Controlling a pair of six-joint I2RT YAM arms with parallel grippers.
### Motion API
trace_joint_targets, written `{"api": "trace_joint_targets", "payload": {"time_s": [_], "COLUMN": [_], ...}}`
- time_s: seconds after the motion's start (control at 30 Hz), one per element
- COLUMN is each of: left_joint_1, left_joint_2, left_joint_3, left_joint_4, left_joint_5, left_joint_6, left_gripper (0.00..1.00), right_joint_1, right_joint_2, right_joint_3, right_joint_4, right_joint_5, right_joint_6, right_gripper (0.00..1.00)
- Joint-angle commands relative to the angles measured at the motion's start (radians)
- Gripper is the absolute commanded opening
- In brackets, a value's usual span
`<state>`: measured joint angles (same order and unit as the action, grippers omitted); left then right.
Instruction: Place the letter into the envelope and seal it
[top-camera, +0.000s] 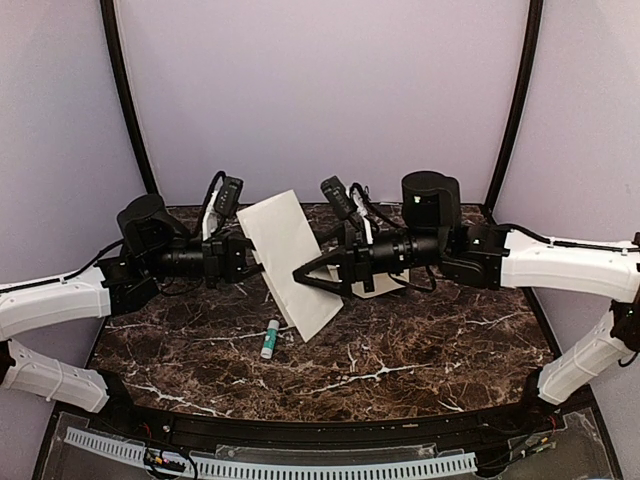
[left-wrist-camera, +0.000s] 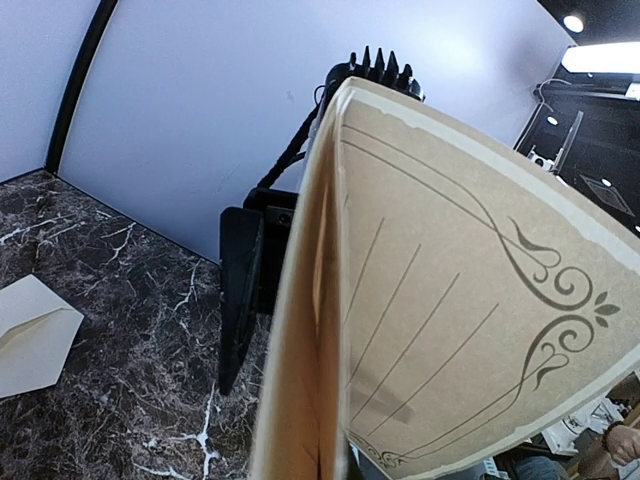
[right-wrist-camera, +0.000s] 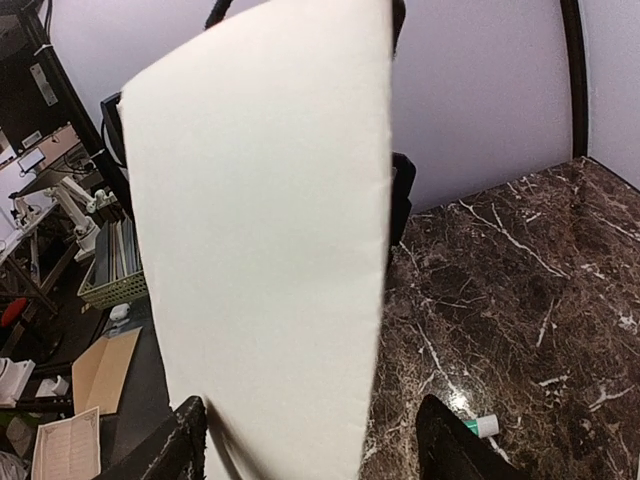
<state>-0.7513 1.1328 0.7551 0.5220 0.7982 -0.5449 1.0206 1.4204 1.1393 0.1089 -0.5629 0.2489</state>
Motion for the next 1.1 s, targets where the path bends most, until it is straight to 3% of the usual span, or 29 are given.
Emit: {"api": "trace_joint_targets", "payload": {"time_s": [0.0,0.3,0.5,0.57,0.7,0.73,0.83,0.9,1.07], "left_joint_1": [-0.010,-0.035,-0.036,-0.036,-0.036,-0.036,-0.036,-0.036,-0.036], "left_joint_2": [0.003,0.028,-0.021,-0.042,-0.119,-0.136,-0.217,-0.248,-0.218], "left_joint_3": [0.034,0.059,0.043,0.043,0.065,0.080,0.128,0.159,0.234], "left_joint_4": [0.013,0.006,-0.024,-0.064,-0.223,-0.254,-0.392,-0.445,-0.528], "left_joint_5": [0.043,0.017,-0.013,-0.025,-0.113,-0.171,-0.306,-0.309,-0.241], "left_joint_6": [0.013,0.018,0.040,0.059,0.142,0.171,0.236,0.282,0.354], "left_gripper": [0.00,0.01,0.13,0.24,0.57,0.70,0.91,0.98,0.99], "right_joint_1": [0.000,0.000,-0.001,-0.001,-0.004,-0.005,-0.004,-0.005,0.003], "right_joint_2": [-0.014,-0.015,-0.037,-0.048,-0.071,-0.076,-0.079,-0.073,-0.040], "right_joint_3": [-0.009,-0.052,-0.071,-0.076,-0.064,-0.057,-0.015,0.012,0.076], "right_joint_4": [0.044,0.102,0.091,0.074,-0.014,-0.051,-0.199,-0.285,-0.431], "right_joint_5": [-0.039,-0.075,-0.081,-0.083,-0.063,-0.055,0.008,0.067,0.090], "right_joint_6": [-0.007,0.017,0.024,0.018,-0.009,-0.023,-0.099,-0.146,-0.240], "right_gripper": [0.61,0.23,0.00,0.00,0.00,0.00,0.00,0.00,0.00]}}
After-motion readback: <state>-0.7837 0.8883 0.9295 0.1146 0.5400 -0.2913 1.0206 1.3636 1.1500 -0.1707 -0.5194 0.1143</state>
